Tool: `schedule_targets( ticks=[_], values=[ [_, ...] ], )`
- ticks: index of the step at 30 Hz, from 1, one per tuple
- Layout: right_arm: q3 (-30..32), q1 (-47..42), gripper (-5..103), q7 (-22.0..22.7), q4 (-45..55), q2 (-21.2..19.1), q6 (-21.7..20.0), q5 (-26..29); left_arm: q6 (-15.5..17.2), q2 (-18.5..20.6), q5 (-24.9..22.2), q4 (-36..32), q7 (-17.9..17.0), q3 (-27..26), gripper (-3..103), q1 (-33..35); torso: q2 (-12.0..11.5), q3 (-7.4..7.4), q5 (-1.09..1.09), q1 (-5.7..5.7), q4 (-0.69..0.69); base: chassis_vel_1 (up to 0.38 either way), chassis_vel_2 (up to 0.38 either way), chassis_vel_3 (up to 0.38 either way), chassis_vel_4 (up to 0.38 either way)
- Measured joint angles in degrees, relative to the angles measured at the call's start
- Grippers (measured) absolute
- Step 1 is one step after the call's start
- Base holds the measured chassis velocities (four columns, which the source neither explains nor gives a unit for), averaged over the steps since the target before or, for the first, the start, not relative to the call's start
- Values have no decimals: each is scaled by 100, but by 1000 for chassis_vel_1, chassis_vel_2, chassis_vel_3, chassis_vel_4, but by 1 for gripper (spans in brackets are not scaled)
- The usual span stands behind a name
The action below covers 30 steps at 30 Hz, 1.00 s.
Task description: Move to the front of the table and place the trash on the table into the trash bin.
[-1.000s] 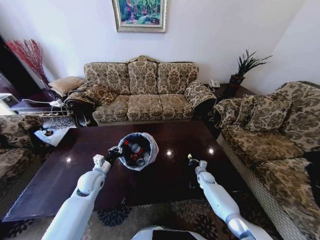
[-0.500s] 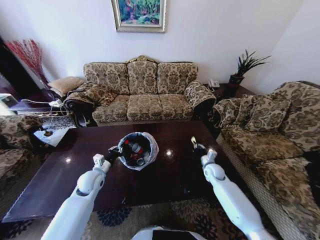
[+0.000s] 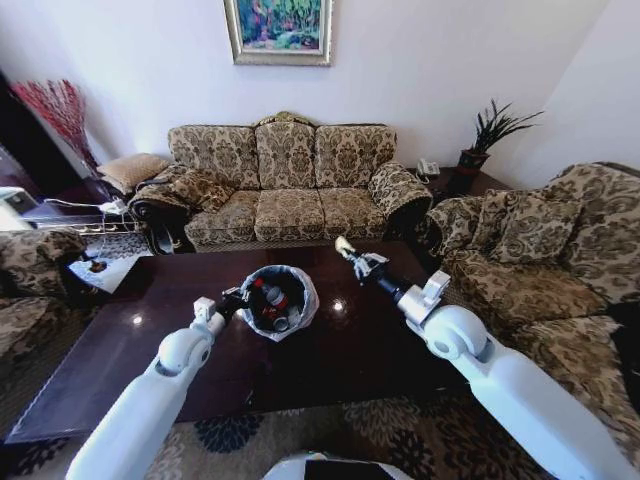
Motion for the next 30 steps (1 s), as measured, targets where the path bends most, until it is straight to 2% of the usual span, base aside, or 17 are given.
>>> schedule_targets(
  ticks=[5,7,9,12,15,24,27,28,30],
  values=[
    [-724,338,0,-4,-138,279,-15,-240,148,125,-128,42,-114,414,1,-497,0,0,1,1,0,0,0,0,0],
    [-1046,599,0,138,-340,486,6,-372,188,144,-172,49,-146,516,1,-617,0,0,1,0,-1,0,0,0,0],
    [-1126,666,0,193,-403,545,32,-413,191,145,-179,49,-148,527,1,-628,0,0,0,0,0,0,0,0,0],
    [-1465,988,-3,475,-751,840,119,-598,199,176,-194,-45,-157,513,1,-579,0,0,0,1,3,0,0,0,0],
    [-1543,1054,-2,485,-859,918,153,-728,199,186,-199,-100,-144,452,1,-514,0,0,0,1,4,0,0,0,0],
    [-1655,1020,16,504,-942,1030,142,-821,160,193,-187,-93,-70,307,1,-413,0,-1,0,-1,1,0,0,0,0],
    [-1647,972,32,525,-1015,1078,142,-875,160,163,-183,-106,-74,307,1,-408,0,0,1,0,1,0,0,0,0],
    [-1647,972,32,525,-1015,1078,142,-875,160,163,-183,-106,-74,307,1,-408,0,0,1,0,1,0,0,0,0],
    [-1617,947,43,554,-1064,1101,150,-898,160,148,-179,-113,-72,307,1,-388,0,0,0,0,0,0,0,0,0]
  ],
)
